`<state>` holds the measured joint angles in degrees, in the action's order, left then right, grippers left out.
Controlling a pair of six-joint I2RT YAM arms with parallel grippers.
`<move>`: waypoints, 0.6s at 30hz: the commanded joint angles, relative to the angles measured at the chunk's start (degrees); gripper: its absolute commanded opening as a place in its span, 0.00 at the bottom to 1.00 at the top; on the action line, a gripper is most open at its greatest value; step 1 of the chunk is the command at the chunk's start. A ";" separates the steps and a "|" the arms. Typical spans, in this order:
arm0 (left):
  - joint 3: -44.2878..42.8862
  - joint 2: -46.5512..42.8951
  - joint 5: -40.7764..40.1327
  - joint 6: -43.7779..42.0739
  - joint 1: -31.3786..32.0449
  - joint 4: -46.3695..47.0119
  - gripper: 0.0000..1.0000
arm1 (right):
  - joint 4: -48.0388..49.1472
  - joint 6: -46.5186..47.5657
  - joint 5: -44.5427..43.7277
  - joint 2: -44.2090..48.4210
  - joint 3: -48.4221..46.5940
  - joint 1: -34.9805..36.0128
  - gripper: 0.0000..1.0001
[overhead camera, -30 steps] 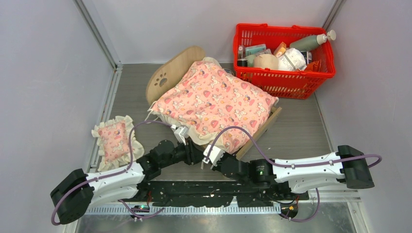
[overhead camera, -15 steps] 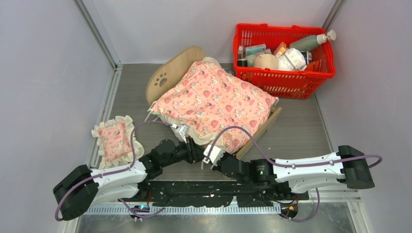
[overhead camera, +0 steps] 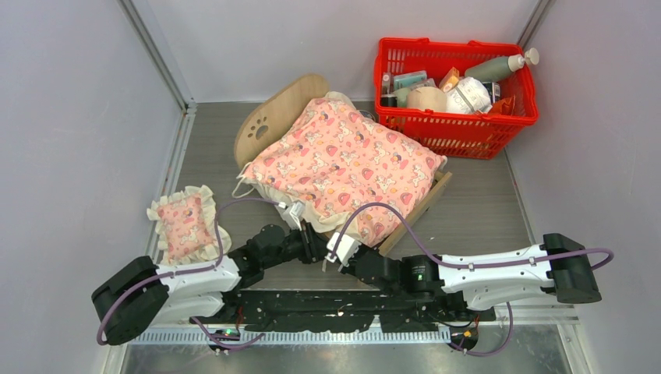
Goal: Set up the pet bed
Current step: Tie the ropes to the bed frame.
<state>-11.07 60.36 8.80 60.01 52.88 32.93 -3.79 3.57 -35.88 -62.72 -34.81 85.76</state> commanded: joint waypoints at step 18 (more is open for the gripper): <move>-0.32 9.40 0.64 4.83 1.86 18.49 0.01 | -0.44 0.34 2.48 1.55 0.09 0.20 0.05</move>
<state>-10.35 68.79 10.70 63.66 54.78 42.76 -3.84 3.99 -35.64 -62.61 -34.81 85.69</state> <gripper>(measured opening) 0.118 0.149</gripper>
